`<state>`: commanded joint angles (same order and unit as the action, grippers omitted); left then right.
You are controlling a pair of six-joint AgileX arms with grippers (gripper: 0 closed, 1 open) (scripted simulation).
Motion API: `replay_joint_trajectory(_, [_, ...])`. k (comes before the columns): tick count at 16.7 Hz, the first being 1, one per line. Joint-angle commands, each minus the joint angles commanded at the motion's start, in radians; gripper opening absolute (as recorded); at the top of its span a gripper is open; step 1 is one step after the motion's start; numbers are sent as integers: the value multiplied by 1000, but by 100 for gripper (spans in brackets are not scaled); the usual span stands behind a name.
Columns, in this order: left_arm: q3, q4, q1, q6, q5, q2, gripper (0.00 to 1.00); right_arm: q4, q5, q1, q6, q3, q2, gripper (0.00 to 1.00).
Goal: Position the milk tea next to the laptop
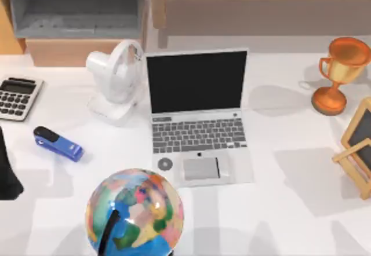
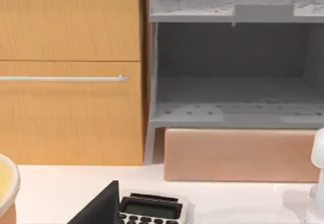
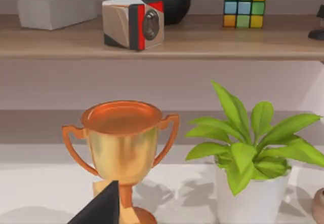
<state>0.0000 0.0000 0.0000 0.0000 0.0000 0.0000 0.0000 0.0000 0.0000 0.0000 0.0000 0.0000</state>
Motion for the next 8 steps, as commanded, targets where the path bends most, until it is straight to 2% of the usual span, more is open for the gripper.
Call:
replay_joint_trajectory(4, [7, 32, 28, 16, 27, 33, 100, 0, 0, 0, 0, 0, 0, 100])
replay_joint_trajectory(6, [24, 96, 92, 49, 92, 107, 100, 0, 0, 0, 0, 0, 0, 100])
replay_joint_trajectory(8, [40, 182, 194, 88, 195, 222, 100, 0, 0, 0, 0, 0, 0, 100])
